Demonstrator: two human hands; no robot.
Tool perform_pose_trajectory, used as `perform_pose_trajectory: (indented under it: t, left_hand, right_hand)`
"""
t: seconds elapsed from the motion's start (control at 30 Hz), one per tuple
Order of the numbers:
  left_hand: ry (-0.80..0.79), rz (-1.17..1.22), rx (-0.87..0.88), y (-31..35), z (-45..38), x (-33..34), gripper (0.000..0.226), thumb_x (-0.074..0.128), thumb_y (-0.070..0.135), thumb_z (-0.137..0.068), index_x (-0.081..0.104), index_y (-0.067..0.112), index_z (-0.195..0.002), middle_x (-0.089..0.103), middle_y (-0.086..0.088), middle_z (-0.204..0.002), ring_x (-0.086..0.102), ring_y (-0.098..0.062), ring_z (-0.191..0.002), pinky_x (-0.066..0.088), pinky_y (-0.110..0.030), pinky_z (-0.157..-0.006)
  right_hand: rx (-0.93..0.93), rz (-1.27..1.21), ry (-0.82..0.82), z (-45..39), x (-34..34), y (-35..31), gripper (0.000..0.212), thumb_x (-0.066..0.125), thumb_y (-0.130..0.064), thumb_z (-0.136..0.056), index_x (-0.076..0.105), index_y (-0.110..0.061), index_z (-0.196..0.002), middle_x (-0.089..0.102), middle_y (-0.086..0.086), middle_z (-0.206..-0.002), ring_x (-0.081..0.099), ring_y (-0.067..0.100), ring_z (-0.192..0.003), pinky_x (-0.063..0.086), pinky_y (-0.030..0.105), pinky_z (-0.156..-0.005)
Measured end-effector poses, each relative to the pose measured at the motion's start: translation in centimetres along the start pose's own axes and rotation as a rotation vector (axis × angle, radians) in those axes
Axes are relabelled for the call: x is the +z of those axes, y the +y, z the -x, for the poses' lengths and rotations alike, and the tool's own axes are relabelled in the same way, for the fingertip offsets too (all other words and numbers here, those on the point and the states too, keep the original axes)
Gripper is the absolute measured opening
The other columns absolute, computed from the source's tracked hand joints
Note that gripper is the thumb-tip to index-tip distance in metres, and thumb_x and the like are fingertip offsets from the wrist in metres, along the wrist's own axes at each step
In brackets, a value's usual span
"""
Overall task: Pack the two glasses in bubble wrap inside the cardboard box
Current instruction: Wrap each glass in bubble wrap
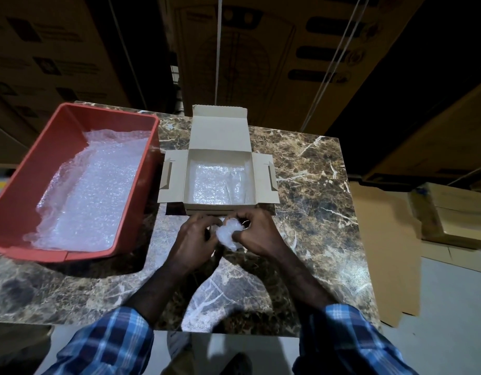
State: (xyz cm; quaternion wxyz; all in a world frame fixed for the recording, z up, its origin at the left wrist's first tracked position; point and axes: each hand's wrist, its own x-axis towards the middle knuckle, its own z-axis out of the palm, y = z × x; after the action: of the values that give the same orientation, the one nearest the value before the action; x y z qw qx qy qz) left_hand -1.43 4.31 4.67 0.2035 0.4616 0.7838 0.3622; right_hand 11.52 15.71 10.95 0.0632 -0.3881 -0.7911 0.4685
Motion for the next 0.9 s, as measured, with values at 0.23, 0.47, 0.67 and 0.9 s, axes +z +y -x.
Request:
perform_pose_trajectory:
  t: [0.23, 0.47, 0.67, 0.9]
  left_hand:
    - [-0.180, -0.159, 0.107, 0.4, -2.6, -1.7, 0.050, 0.045, 0.040, -0.082, 0.060, 0.038, -0.129, 0.071, 0.009, -0.112, 0.065, -0.016, -0.091, 0.055, -0.035, -0.078]
    - [-0.262, -0.037, 0.067, 0.0, -3.7, -2.2, 0.044, 0.053, 0.052, -0.079, 0.078, 0.029, -0.107, 0.076, 0.009, -0.100, 0.063, -0.001, -0.073, 0.055, -0.032, -0.068]
    - [-0.401, -0.003, -0.055, -0.6, -4.8, -2.5, 0.030, 0.062, 0.011, -0.088, 0.077, 0.017, -0.114, 0.072, 0.001, -0.119, 0.065, -0.013, -0.112, 0.050, -0.030, -0.097]
    - [-0.487, 0.089, -0.091, 0.2, -4.5, -3.7, 0.035, 0.059, 0.005, -0.091, 0.074, 0.018, -0.119, 0.065, 0.015, -0.120, 0.059, -0.003, -0.113, 0.040, -0.006, -0.095]
  right_hand:
    - [-0.037, 0.072, -0.044, 0.4, -1.0, -1.3, 0.035, 0.063, 0.005, -0.074, 0.078, -0.010, -0.102, 0.055, -0.029, -0.060, 0.054, -0.018, -0.054, 0.036, 0.004, -0.050]
    - [-0.139, 0.270, -0.091, -0.2, -0.7, -1.8, 0.062, 0.061, -0.004, -0.073, 0.067, -0.027, -0.130, 0.075, 0.002, -0.104, 0.065, 0.012, -0.081, 0.048, 0.019, -0.066]
    - [-0.245, 0.436, -0.086, 0.0, 0.4, -2.3, 0.063, 0.063, 0.003, -0.076, 0.063, -0.020, -0.135, 0.068, 0.009, -0.126, 0.065, 0.023, -0.102, 0.043, 0.017, -0.080]
    - [-0.159, 0.540, -0.063, -0.5, 1.9, -1.5, 0.051, 0.065, -0.007, -0.087, 0.051, -0.007, -0.135, 0.062, 0.016, -0.121, 0.063, 0.030, -0.100, 0.045, 0.029, -0.068]
